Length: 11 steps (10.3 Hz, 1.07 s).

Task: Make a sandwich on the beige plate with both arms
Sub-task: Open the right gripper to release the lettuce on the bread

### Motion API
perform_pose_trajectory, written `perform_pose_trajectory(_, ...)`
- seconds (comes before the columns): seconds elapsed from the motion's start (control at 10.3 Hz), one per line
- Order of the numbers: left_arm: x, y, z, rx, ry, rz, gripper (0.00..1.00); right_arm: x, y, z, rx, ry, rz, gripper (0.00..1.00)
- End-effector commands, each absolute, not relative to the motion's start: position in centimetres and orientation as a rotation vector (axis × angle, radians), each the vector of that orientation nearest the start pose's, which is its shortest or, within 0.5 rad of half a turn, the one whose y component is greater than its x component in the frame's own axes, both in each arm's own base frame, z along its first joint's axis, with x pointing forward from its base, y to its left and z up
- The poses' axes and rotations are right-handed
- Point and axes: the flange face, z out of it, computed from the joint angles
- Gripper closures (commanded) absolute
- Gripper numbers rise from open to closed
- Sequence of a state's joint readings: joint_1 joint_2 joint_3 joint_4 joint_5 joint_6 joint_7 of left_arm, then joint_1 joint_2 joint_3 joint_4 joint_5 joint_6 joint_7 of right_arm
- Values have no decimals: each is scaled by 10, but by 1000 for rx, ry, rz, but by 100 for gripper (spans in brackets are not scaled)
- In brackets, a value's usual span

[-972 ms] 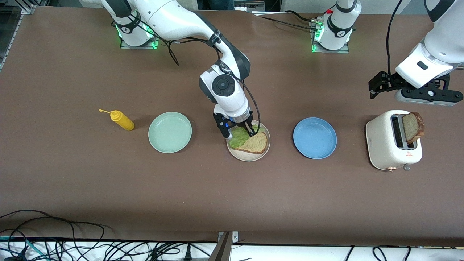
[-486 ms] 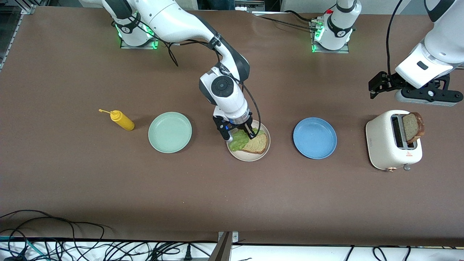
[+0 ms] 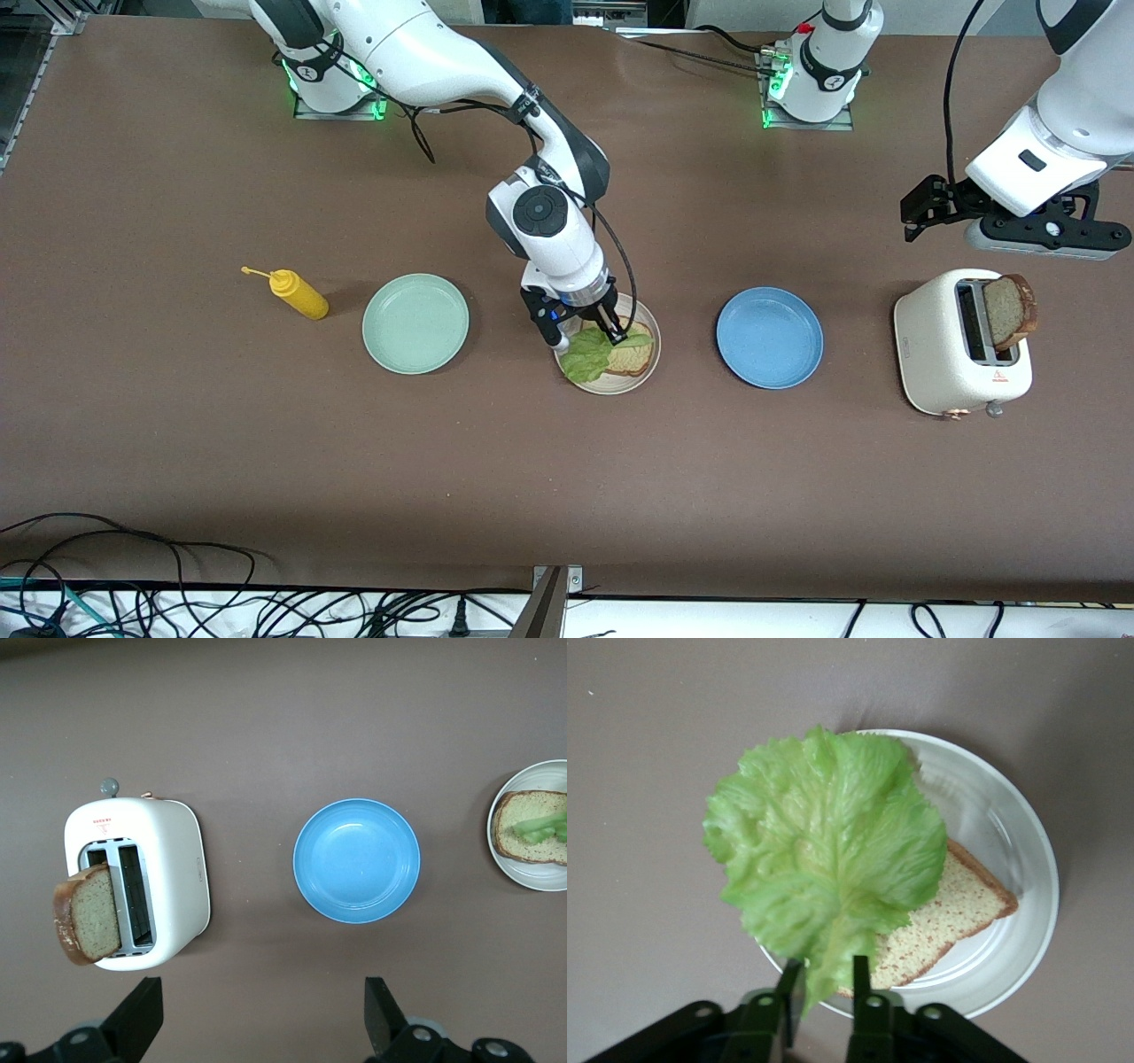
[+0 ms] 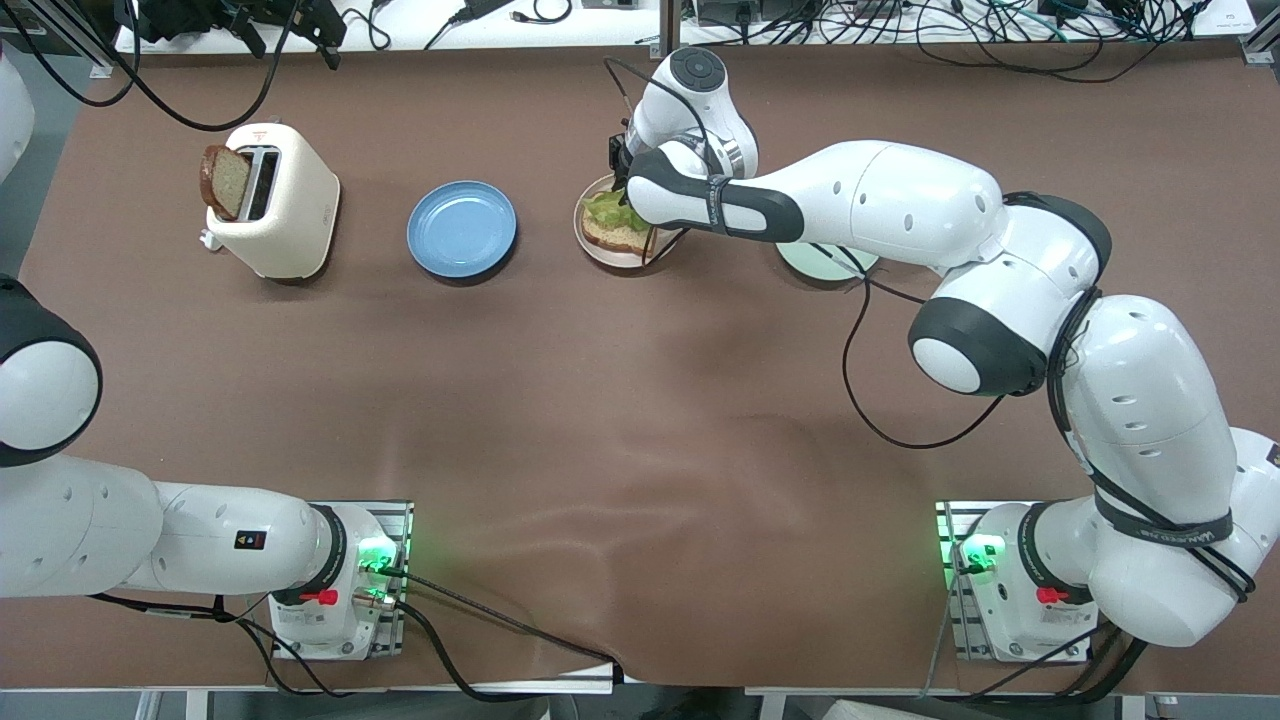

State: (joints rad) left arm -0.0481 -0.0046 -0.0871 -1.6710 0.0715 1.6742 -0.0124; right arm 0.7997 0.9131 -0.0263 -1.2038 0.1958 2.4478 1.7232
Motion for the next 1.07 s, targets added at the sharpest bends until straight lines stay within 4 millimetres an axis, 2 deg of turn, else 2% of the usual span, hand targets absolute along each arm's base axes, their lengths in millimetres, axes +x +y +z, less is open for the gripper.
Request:
perform_pose_trajectory(0.0, 557, -68, 592, -3073, 190, -10, 0, 565, 562, 259, -2387, 1404, 13, 23)
perform_pose_trajectory(0.39, 557, -68, 592, -3072, 192, -10, 0, 568, 560, 271, -2369, 1411, 16, 23)
perform_pose_trajectory(0.49, 557, -68, 592, -3073, 192, -9, 0, 572, 555, 282, -2374, 1414, 14, 24)
perform_pose_trajectory(0.58, 557, -68, 593, -3073, 192, -12, 0, 582, 541, 294, -2388, 1441, 24, 24)
perform_pose_trajectory(0.68, 557, -68, 592, -3072, 192, -10, 0, 593, 525, 318, -2388, 1459, 34, 23)
perform_pose_trajectory(0.97, 557, -68, 593, -3074, 190, -12, 0, 594, 482, 376, -2637, 1303, 120, 23)
